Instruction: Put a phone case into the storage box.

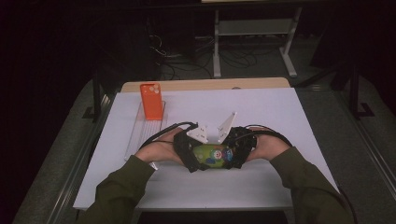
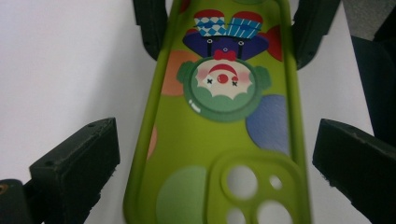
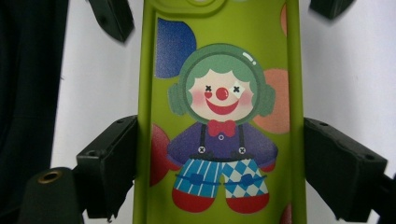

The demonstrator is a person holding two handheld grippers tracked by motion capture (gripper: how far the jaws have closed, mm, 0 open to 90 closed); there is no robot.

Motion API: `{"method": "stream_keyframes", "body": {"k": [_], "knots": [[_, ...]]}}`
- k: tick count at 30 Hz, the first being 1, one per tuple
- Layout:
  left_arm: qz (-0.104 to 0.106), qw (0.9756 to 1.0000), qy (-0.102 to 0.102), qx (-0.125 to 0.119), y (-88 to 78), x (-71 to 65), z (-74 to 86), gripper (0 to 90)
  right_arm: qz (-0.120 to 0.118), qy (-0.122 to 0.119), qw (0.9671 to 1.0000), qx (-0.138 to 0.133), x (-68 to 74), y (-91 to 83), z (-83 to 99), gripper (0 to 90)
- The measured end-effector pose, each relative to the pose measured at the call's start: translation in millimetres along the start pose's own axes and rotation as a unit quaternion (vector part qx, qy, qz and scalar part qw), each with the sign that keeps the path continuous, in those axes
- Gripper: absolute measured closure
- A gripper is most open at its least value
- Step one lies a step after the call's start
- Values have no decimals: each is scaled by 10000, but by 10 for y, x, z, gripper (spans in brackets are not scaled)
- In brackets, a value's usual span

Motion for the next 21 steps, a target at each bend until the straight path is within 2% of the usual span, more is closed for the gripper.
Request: {"method": "stream_keyframes", "body": {"k": [3,5,9,10,13,17,21], "knots": [[42,9999,-23,100,42,-17,13,3,-52,-36,10000,-44,28,-7,-31,155],[44,9997,33,222,60,-20,26,10,-44,-35,10000,-43,35,-10,-35,155],[23,9996,5,294,106,-36,43,66,-79,-37,9999,-55,41,-9,-35,154],[14,9995,51,304,106,-29,43,74,-130,-43,9999,-102,48,-2,-40,154],[94,9995,93,282,105,-33,48,128,-76,-60,9999,-91,43,-14,-42,154],[237,9994,48,254,108,-64,53,144,-144,-29,9999,-87,50,-11,-36,152],[278,9993,89,227,109,-82,34,152,-249,88,9996,-128,74,2,-14,148]]}}
Point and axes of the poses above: each handheld gripper's, and its own axes: y roughly forward along the jaws, z roughly out of its underside, x roughly to its left, the point moved 7 cm from there along y, roughly forward along the jaws, and after that the axes turned 6 degrees about z, right-handed, at the moved point
